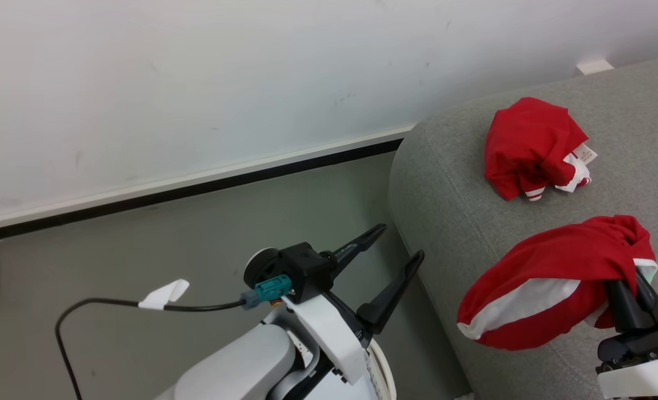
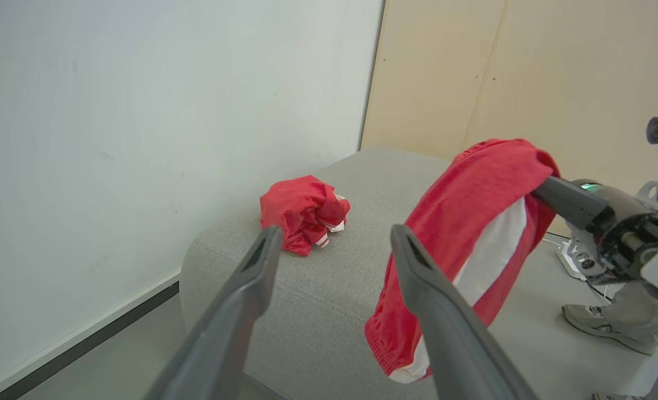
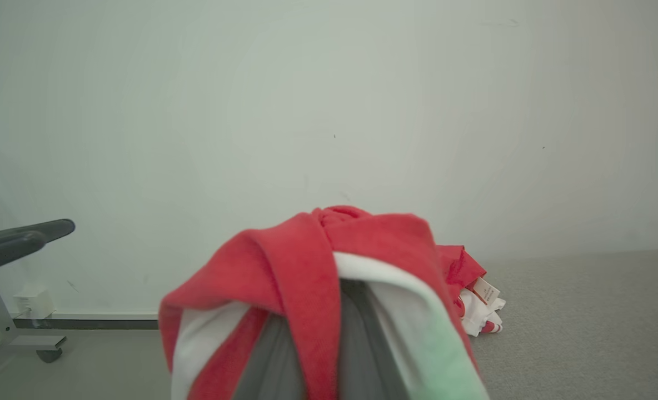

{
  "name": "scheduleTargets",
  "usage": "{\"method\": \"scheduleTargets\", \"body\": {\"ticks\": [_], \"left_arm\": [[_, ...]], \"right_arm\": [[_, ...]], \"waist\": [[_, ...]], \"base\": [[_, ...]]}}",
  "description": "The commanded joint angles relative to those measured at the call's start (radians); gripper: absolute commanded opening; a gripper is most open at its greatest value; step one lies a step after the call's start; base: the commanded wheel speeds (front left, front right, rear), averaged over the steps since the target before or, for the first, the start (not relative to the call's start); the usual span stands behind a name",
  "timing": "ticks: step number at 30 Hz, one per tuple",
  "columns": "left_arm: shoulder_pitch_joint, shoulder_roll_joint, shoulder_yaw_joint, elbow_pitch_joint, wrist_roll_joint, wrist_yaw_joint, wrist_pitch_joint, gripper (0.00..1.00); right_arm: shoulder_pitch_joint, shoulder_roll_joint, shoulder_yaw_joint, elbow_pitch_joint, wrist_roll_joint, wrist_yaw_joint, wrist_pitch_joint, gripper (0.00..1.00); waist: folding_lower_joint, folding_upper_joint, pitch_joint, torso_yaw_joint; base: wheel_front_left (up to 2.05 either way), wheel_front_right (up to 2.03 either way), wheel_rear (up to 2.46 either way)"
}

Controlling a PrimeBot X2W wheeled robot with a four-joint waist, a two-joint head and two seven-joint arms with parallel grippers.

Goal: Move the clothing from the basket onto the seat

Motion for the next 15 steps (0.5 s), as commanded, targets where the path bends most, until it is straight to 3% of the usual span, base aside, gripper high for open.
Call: {"method": "scheduleTargets", "body": {"ticks": [1,7,15], "left_arm": [[0.012,0.0,0.003,0.0,0.01,-0.004,-0.002,1.0],[-0.021,0.019,0.017,-0.017,0.038,-0.01,-0.002,1.0],[-0.104,0.076,0.027,-0.073,0.086,-0.019,0.012,1.0]], "right_arm": [[0.005,-0.001,-0.006,-0.005,-0.007,-0.002,0.001,0.0],[-0.051,0.002,-0.043,-0.015,0.005,-0.002,0.014,0.0],[-0.189,0.002,-0.19,0.002,-0.025,-0.002,0.089,0.0]], "waist": [[0.0,-0.0001,0.006,0.001],[0.0,-0.0001,0.077,0.021],[0.0,-0.0001,0.266,0.083]], "base": [[0.0,0.0,0.0],[0.0,0.0,0.0],[0.0,0.0,0.0]]}}
